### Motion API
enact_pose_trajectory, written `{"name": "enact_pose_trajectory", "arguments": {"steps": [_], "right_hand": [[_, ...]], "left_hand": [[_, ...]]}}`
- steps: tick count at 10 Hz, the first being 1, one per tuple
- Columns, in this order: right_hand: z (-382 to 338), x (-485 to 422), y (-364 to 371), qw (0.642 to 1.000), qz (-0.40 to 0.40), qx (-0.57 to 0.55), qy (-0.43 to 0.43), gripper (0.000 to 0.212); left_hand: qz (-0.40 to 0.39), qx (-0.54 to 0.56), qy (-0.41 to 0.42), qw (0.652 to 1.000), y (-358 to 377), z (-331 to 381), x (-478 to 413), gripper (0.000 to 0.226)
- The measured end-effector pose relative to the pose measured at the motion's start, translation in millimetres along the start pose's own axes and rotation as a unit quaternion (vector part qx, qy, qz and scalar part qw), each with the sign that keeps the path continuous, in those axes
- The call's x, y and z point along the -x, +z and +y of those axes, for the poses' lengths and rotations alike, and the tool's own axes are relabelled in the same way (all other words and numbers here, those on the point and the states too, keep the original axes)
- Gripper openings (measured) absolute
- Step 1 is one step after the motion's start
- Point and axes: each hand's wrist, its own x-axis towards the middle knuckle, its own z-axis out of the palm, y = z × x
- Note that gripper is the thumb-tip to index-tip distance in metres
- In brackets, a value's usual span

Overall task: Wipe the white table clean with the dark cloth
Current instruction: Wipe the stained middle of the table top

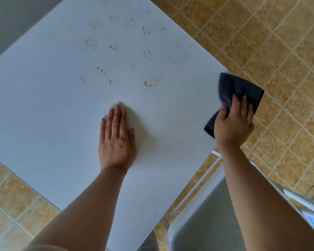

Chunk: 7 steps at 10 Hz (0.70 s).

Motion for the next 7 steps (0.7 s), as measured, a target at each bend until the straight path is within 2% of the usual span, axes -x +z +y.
{"name": "enact_pose_trajectory", "arguments": {"steps": [1,2,3,4,5,6,7], "right_hand": [[-30,-45,-2,1.0,-0.026,-0.003,0.01,0.047],[-54,-58,0,0.998,-0.049,0.001,-0.026,0.047],[-77,-49,5,0.991,-0.066,0.005,-0.114,0.047],[-64,-30,6,0.981,-0.05,0.016,-0.187,0.046],[-11,7,3,0.982,-0.001,0.029,-0.185,0.044],[10,16,1,0.996,-0.002,0.015,-0.093,0.046],[-5,3,3,0.999,-0.009,0.029,-0.026,0.048]], "left_hand": [[0.006,0.0,0.001,1.0,0,0,0,0.056],[0.005,-0.001,0.002,1.0,0,0,1,0.056],[0.009,-0.002,0.002,1.0,0,-1,2,0.056],[0.009,0.003,0.004,1.0,-1,-1,1,0.056],[0.007,0.003,0.004,1.0,-1,0,1,0.055],[0.004,0.003,0.003,1.0,0,0,1,0.056],[0.003,0.007,0.006,1.0,0,-1,1,0.056]]}}
